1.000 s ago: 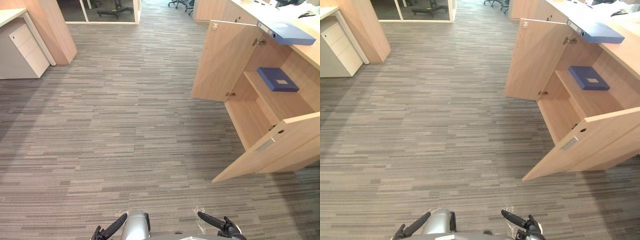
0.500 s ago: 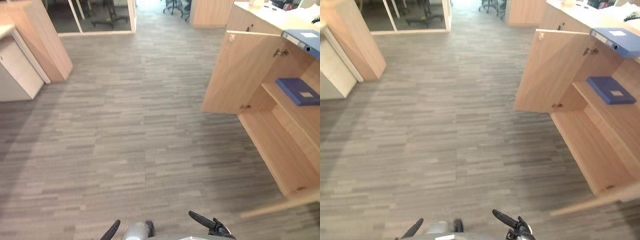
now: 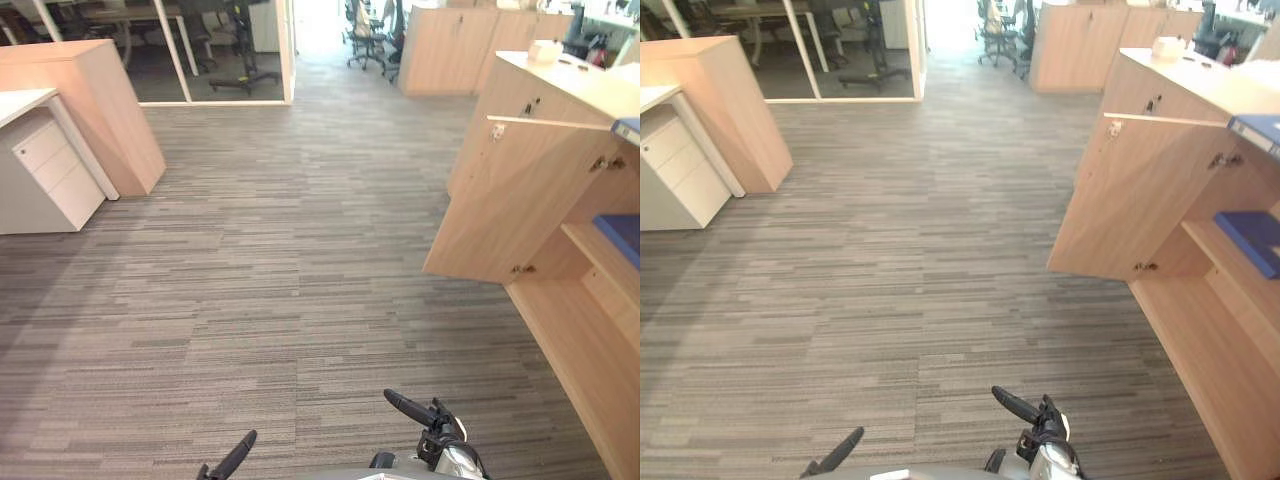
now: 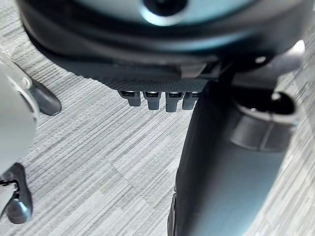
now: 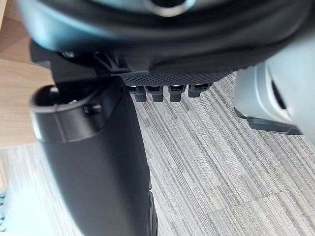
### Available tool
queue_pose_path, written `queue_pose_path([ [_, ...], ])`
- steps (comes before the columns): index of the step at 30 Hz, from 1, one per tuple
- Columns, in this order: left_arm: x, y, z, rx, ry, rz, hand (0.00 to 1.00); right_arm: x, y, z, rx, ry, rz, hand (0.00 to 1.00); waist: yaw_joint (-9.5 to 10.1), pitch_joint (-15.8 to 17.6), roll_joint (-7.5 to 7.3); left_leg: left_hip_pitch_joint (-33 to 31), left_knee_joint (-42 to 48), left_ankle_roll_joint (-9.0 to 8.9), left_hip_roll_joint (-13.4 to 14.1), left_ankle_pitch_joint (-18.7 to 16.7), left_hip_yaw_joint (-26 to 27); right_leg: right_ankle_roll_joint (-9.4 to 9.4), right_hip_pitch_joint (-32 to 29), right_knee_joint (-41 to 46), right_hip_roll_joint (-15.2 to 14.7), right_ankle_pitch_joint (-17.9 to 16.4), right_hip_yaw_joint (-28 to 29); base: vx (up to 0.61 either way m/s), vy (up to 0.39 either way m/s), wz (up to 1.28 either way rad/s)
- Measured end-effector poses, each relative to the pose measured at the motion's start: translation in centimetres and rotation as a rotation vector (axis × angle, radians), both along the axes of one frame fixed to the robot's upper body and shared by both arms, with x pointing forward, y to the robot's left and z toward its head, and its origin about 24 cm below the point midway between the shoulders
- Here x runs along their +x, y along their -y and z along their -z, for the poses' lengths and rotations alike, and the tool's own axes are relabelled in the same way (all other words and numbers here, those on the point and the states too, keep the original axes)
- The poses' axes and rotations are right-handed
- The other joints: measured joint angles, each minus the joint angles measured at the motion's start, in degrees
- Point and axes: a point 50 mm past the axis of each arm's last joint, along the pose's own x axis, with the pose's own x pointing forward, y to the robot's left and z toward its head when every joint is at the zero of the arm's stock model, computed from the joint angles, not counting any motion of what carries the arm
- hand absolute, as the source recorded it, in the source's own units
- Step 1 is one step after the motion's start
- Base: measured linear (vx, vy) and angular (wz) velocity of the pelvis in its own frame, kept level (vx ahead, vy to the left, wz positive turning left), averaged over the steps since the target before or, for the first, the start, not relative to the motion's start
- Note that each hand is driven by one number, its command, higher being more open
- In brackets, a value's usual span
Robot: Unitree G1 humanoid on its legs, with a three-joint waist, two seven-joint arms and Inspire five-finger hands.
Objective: Walk over to the cabinet, pick up the folder, carry it to the office cabinet, place the folder inside the office cabinet, then close the office cabinet door
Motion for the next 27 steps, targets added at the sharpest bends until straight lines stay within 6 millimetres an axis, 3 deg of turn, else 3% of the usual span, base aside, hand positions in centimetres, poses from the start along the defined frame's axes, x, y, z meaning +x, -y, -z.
queue_pose_path([
  [2,0.2,0.1,0.0,-0.010,0.001,0.004,1.00,0.1,-0.6,0.1,0.017,-0.002,0.000,1.00,-0.57,0.13,0.18,0.67,2.83,-0.95,2.15,-0.12,0.89,-0.63,1.96,-0.13,2.67,-2.50,-0.34,0.43,-0.272,-0.27],
  [4,0.3,-0.1,0.0,-0.012,0.011,-0.019,1.00,-0.2,-0.8,0.2,0.026,-0.020,-0.005,1.00,-1.09,0.30,-0.25,-1.84,13.08,-2.59,4.36,-1.10,1.04,-0.45,4.95,-2.36,4.62,-3.55,-0.40,0.41,-0.273,-0.22],
  [5,0.3,-0.2,-0.1,-0.018,0.025,-0.067,1.00,-0.4,-0.8,0.3,0.027,-0.028,-0.002,1.00,-1.51,0.38,-0.06,-7.20,27.68,-3.39,7.07,-0.69,0.85,-0.37,8.08,-5.25,6.87,-3.70,0.25,0.39,-0.227,-0.53],
  [6,0.3,0.0,-0.1,-0.027,0.042,-0.123,1.00,-0.5,-0.6,0.3,0.022,-0.026,0.002,1.00,-1.53,0.36,0.97,-13.48,43.41,-3.47,10.41,4.08,-0.28,-0.82,10.63,-7.89,9.74,-3.76,2.31,0.44,-0.178,-0.75],
  [8,-0.4,-0.1,-0.1,-0.032,0.032,-0.157,1.00,-0.5,-0.5,0.3,0.018,-0.030,0.003,1.00,-0.87,0.51,1.83,-20.27,58.37,-3.31,13.08,4.94,-2.00,-2.67,13.04,-9.45,12.80,-4.91,5.73,0.35,-0.017,-1.06],
  [10,-0.6,-0.5,-0.2,-0.024,0.038,-0.179,1.00,-0.7,-0.9,0.6,0.033,-0.056,-0.005,1.00,0.98,1.79,0.22,-28.15,66.26,-2.52,13.65,3.95,-2.51,-2.93,17.53,-11.47,14.24,-6.02,11.49,0.36,0.068,-1.27],
  [11,-0.5,-0.8,-0.2,-0.020,0.046,-0.192,1.00,-0.9,-1.0,0.7,0.035,-0.068,-0.005,1.00,1.20,2.05,-0.22,-29.90,65.76,-2.26,13.28,3.37,-2.49,-2.78,18.55,-12.21,14.15,-6.11,12.66,0.36,0.076,-1.06],
  [12,-0.9,-1.3,-0.3,-0.007,0.048,-0.209,1.00,-1.4,-1.1,0.9,0.036,-0.092,-0.002,1.00,1.75,2.15,-1.70,-33.42,62.66,-2.22,11.96,1.99,-2.90,-2.23,20.64,-13.69,13.66,-6.41,15.32,0.37,0.095,-1.04],
  [14,-1.9,-1.4,-0.3,0.001,0.022,-0.224,1.00,-1.8,-1.1,1.0,0.036,-0.113,0.002,1.00,2.41,2.01,-2.71,-36.60,53.23,-2.49,9.66,-0.01,-5.13,-0.23,23.26,-15.35,12.60,-6.46,19.50,0.43,0.173,-1.20],
  [15,-2.5,-1.1,-0.2,-0.005,0.005,-0.235,1.00,-1.8,-1.2,1.1,0.036,-0.117,0.002,1.00,2.91,2.02,-2.76,-37.11,44.20,-2.95,7.93,-0.52,-7.79,0.98,24.58,-15.98,11.81,-6.78,22.48,0.51,0.315,-1.30],
  [17,-2.7,-0.7,-0.1,-0.016,-0.002,-0.246,1.00,-1.8,-1.2,1.1,0.035,-0.118,0.001,1.00,3.19,1.68,-2.01,-37.40,29.23,-3.64,3.94,0.24,-18.60,3.53,25.66,-16.41,9.98,-8.22,27.08,0.50,0.366,-1.28],
  [18,-2.7,-0.4,0.0,-0.023,-0.004,-0.247,1.00,-1.9,-1.2,1.1,0.033,-0.122,-0.002,1.00,3.38,1.10,-1.09,-37.11,24.68,-5.03,2.96,2.49,-22.88,4.79,25.78,-16.16,9.29,-8.94,28.71,0.51,0.412,-1.18],
  [19,-2.9,-0.5,0.1,-0.026,-0.013,-0.245,1.00,-2.0,-1.4,1.2,0.031,-0.129,-0.020,1.00,3.66,0.32,-0.96,-36.50,25.95,-5.79,2.42,6.42,-21.81,6.33,26.05,-15.58,7.96,-9.64,30.31,0.49,0.395,-1.00],
  [20,-3.0,-0.8,0.0,-0.017,-0.015,-0.243,1.00,-2.2,-1.7,1.3,0.037,-0.141,-0.044,1.00,3.54,-0.30,-1.59,-36.33,26.43,-5.26,1.99,5.43,-20.36,6.75,25.78,-15.32,6.63,-9.33,30.71,0.50,0.370,-1.03],
  [23,-2.3,-1.3,-0.1,-0.004,0.001,-0.238,1.00,-2.1,-1.9,1.3,0.047,-0.133,-0.068,1.00,4.32,-1.90,-2.95,-30.69,26.45,-1.37,0.90,1.72,-9.15,8.45,22.15,-7.57,-0.24,-7.23,30.17,0.45,0.359,-1.29],
  [25,-2.0,-1.2,-0.1,-0.009,0.006,-0.232,1.00,-2.0,-1.8,1.2,0.043,-0.126,-0.071,1.00,4.32,-2.06,-2.55,-28.14,25.51,-0.23,0.71,1.07,-6.18,8.11,18.54,-0.69,-1.79,-6.09,29.88,0.24,0.264,-1.18],
  [26,-1.1,-0.9,0.0,-0.022,0.015,-0.219,1.00,-2.0,-1.8,1.2,0.048,-0.125,-0.074,1.00,4.11,-1.61,-1.75,-24.63,23.58,0.76,0.86,0.49,-3.49,5.78,12.58,11.54,-3.90,-3.09,28.79,0.19,0.248,-1.26],
  [27,-0.7,-0.9,-0.1,-0.021,0.021,-0.204,1.00,-1.8,-1.7,1.1,0.046,-0.119,-0.073,1.00,3.89,-1.52,-1.68,-23.24,22.67,1.03,0.89,0.33,-2.38,5.40,10.24,15.94,-4.88,-2.56,27.49,0.18,0.228,-0.98],
])
